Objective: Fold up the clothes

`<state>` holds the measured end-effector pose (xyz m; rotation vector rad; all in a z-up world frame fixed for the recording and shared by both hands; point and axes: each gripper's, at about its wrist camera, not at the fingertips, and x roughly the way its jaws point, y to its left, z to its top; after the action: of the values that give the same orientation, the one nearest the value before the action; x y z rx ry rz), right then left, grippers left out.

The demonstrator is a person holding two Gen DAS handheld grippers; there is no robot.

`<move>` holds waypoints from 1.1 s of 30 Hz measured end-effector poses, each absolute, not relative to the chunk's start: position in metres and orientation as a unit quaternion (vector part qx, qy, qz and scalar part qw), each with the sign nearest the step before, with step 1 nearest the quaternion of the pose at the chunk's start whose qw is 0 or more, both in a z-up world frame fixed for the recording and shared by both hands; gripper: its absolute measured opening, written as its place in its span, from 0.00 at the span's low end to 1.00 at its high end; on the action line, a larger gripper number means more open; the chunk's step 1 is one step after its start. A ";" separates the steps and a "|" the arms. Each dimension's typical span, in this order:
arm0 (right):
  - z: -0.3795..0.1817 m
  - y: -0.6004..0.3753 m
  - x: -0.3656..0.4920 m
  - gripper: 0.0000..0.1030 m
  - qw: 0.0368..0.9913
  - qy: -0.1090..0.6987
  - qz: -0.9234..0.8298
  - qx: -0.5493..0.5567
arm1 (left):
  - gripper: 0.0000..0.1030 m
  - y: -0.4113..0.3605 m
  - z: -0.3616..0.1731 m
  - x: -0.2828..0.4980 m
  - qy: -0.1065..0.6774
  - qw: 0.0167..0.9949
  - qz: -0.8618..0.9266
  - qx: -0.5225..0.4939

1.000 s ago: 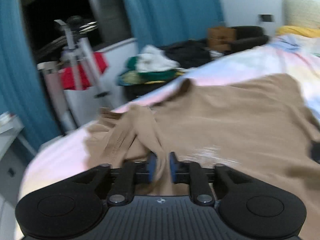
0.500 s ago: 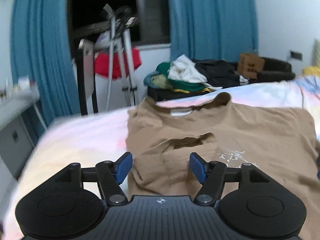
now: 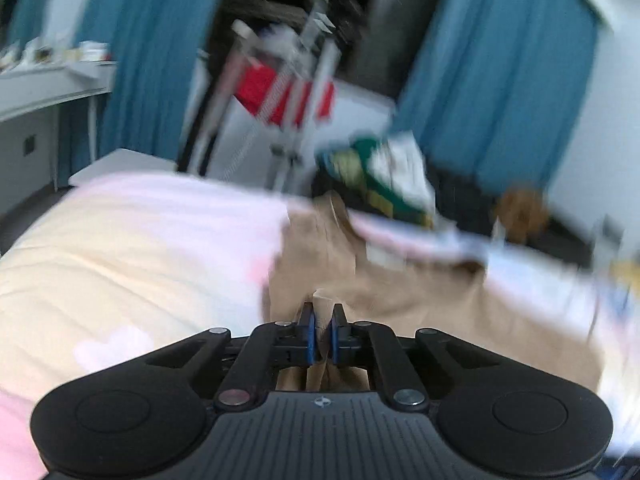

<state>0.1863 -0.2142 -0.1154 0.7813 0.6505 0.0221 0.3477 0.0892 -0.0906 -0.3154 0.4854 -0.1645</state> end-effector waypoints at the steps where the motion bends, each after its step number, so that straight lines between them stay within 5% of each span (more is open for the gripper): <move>1: -0.116 -0.214 0.186 0.69 0.874 0.312 0.010 0.373 | 0.07 0.105 -0.085 0.342 0.228 0.953 -0.066 -0.188; 5: -0.117 -0.212 0.186 0.69 0.876 0.313 0.010 0.367 | 0.07 0.171 -0.073 0.316 0.186 0.946 0.031 -0.265; 11: -0.116 -0.210 0.187 0.70 0.879 0.314 0.009 0.359 | 0.09 0.239 -0.116 0.306 0.271 0.896 0.157 -0.313; 16: -0.117 -0.209 0.187 0.70 0.881 0.315 0.008 0.353 | 0.27 0.255 -0.124 0.294 0.267 0.888 0.151 -0.343; 19: -0.117 -0.210 0.187 0.70 0.882 0.315 0.008 0.350 | 0.43 0.260 -0.109 0.290 0.244 0.901 0.142 -0.328; 24: -0.117 -0.211 0.189 0.70 0.881 0.317 0.009 0.351 | 0.53 0.261 -0.079 0.310 0.223 0.922 0.101 -0.302; 33: -0.119 -0.206 0.193 0.71 0.887 0.321 0.007 0.331 | 0.58 0.183 -0.078 0.380 0.308 0.941 -0.015 -0.137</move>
<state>0.1929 -0.2059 -0.1187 0.6886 0.6675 0.0146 0.3803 0.1827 -0.0780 -0.2803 0.6284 -0.0304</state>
